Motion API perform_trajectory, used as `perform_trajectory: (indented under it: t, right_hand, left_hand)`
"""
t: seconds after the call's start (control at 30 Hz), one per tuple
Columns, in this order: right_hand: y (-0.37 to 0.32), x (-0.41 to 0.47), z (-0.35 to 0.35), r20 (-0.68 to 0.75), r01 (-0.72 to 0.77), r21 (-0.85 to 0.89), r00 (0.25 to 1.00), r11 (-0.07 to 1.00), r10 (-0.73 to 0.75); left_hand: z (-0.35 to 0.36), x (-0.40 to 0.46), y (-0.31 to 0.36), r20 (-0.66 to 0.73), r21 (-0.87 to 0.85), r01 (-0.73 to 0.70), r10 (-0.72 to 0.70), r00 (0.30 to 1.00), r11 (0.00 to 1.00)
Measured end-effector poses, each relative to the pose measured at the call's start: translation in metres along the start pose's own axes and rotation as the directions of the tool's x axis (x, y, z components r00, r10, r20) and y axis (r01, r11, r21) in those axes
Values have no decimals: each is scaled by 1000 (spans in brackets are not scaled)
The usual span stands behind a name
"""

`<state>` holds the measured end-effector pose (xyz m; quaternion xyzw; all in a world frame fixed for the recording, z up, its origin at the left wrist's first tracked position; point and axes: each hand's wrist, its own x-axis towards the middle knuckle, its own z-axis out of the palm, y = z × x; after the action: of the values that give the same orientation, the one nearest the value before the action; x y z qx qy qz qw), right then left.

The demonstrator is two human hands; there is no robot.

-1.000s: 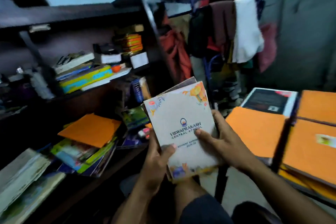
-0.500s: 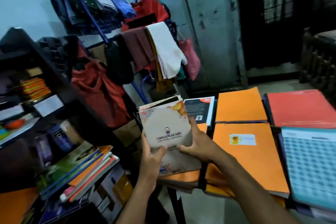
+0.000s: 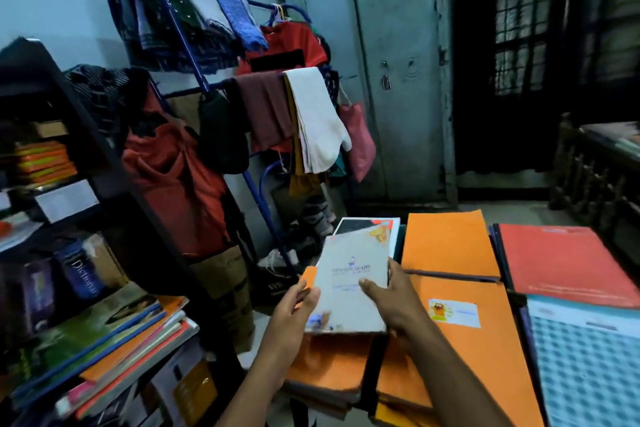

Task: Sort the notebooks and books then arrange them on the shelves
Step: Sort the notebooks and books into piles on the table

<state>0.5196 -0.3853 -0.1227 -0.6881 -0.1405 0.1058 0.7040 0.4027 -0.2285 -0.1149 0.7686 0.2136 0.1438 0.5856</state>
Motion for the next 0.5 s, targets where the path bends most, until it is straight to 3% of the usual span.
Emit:
perform_trajectory:
  t: [0.1,0.27,0.5]
  right_hand:
    - [-2,34,-5,-95,-51,36,994,998,54]
    - [-10,102,-9,-104,-112,58,988,992,117]
    - [8,118,-15,76,-153,157,987,976,142]
  left_hand:
    - [2,3,-4,-18,86,-55,57,998,995]
    - [-1,11,-13,-19,189,-72,77,997,979]
    - [-5,21,-24,-41,195,-69,79,996,978]
